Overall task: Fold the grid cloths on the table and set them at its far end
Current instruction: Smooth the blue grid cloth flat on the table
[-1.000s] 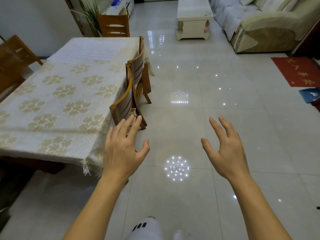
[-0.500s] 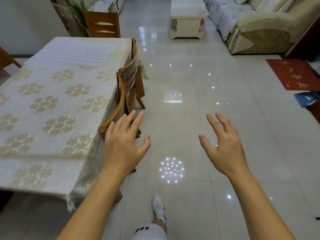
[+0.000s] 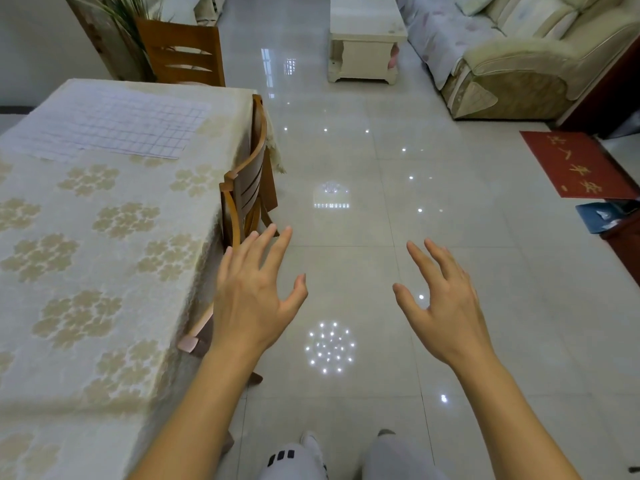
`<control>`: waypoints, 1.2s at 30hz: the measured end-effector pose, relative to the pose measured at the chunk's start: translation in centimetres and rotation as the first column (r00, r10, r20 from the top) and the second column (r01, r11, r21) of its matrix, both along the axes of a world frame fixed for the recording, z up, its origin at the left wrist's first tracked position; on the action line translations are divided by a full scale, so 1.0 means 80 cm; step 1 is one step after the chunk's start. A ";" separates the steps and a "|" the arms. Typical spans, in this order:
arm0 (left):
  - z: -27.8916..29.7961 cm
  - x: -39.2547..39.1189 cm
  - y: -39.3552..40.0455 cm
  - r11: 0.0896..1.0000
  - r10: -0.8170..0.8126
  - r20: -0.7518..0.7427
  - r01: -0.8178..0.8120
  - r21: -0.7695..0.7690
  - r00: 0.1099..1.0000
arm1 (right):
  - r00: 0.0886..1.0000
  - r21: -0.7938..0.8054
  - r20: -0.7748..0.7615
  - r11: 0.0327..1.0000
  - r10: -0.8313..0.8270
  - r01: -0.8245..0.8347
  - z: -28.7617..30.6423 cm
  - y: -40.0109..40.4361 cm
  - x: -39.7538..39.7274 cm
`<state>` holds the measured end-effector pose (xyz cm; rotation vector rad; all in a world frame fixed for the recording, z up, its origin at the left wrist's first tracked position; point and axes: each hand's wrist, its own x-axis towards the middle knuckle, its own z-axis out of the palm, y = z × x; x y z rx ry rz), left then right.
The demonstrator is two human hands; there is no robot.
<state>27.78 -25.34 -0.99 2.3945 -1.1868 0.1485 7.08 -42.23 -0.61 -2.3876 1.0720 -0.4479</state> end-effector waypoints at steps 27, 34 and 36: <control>0.003 0.116 -0.396 0.989 0.104 0.091 -0.113 0.099 0.990 | 0.983 -0.052 0.042 0.983 0.180 -0.178 -0.002 -0.434 0.172; -0.013 0.173 -0.452 0.984 0.144 0.056 -0.149 0.094 0.988 | 0.980 -0.017 0.013 0.980 0.198 -0.198 -0.019 -0.494 0.234; -0.020 0.197 -0.471 0.984 0.151 0.049 -0.155 0.084 0.987 | 0.980 -0.018 0.008 0.980 0.198 -0.197 -0.023 -0.511 0.259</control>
